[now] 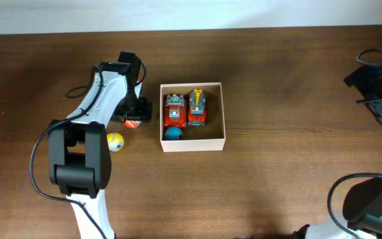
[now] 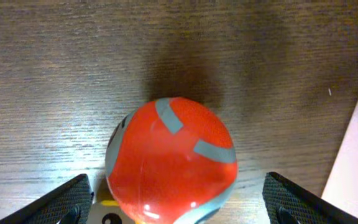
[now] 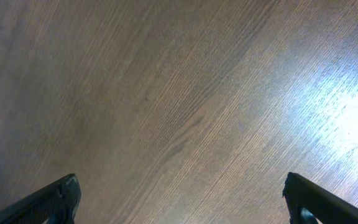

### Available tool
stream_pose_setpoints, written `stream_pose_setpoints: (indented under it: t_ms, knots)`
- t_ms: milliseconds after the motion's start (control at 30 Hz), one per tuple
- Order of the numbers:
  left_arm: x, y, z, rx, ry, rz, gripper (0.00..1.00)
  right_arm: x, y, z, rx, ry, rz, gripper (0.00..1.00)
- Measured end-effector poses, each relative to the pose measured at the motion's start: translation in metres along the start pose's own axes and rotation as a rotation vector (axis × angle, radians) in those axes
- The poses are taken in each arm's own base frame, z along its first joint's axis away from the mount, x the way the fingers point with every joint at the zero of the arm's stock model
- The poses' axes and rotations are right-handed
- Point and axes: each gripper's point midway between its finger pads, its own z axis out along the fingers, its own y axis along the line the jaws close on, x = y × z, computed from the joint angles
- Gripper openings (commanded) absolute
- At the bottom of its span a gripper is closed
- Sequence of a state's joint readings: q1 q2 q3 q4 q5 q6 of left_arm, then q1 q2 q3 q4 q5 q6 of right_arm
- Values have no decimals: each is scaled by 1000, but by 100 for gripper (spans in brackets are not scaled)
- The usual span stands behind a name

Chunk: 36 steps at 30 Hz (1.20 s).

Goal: Pack container
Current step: 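Move the left gripper back to the red ball and lower it, then close the left gripper on the red ball and lift it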

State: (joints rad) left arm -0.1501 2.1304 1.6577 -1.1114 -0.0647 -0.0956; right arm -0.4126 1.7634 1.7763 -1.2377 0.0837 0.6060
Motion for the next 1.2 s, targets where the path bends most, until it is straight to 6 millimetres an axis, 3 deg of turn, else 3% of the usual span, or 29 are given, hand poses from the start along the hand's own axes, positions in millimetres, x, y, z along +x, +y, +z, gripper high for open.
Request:
stream_pose_setpoints:
  t_ms: [300, 567, 1000, 1200]
  knots:
    - [-6, -1, 8, 3, -31, -2, 89, 0, 0, 0, 0, 0, 0, 99]
    - [-5, 0, 10, -1, -31, -9, 47, 0, 0, 0, 0, 0, 0, 99]
    - [2, 0, 9, -3, 2, -11, 43, 0, 0, 0, 0, 0, 0, 99]
    - [5, 2, -16, -7, 40, -9, 43, 0, 0, 0, 0, 1, 0, 99]
